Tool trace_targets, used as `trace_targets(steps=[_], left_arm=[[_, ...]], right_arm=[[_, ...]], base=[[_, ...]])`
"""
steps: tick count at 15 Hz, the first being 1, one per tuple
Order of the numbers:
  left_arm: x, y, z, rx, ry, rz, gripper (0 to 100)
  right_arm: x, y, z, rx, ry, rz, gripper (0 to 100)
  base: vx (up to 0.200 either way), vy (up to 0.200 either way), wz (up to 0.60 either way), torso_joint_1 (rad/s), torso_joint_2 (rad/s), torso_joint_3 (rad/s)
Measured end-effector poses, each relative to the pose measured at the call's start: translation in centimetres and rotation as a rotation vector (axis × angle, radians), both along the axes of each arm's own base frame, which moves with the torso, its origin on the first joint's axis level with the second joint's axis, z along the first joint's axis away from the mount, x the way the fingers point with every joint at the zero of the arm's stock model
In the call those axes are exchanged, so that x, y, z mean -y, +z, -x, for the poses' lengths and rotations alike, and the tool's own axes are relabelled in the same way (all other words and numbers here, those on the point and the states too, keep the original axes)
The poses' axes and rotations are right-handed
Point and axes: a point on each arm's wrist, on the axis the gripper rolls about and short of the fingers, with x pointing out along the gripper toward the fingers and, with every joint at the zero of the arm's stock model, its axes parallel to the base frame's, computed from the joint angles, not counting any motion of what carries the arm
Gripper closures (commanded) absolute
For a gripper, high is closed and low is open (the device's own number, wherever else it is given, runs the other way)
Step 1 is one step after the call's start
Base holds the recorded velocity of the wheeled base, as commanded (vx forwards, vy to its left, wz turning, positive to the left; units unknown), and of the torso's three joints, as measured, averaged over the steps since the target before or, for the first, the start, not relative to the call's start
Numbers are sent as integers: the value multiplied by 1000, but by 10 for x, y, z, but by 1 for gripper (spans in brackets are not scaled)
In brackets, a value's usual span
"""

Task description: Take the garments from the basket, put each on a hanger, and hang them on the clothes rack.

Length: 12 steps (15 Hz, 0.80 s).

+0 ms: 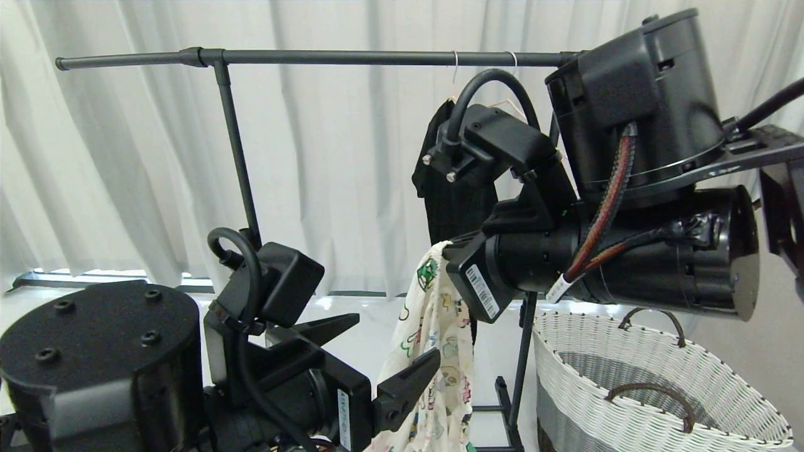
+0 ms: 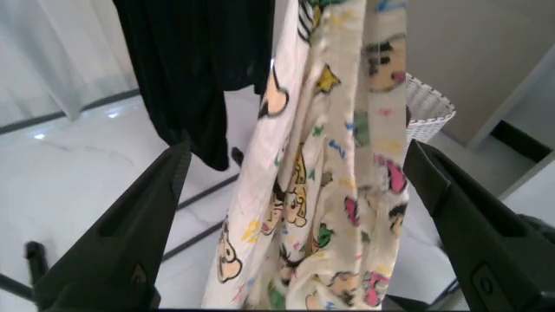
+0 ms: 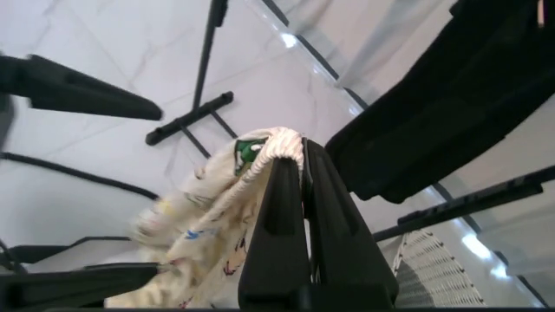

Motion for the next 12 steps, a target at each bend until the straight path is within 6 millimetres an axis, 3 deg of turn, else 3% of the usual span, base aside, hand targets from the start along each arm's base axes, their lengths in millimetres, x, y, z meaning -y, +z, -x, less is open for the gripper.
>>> trace_targets(steps=[6,12], left_arm=[[5,-14,-7,-75,31,-3,0],[8,-58,-9,-182,37,-156,0]], right_arm=[[-7,1,15,3,49,-3,100],[2,7,14,9,34,-14,100]], base=[[0,0,0,0,0,0],[0,0,0,0,0,0]])
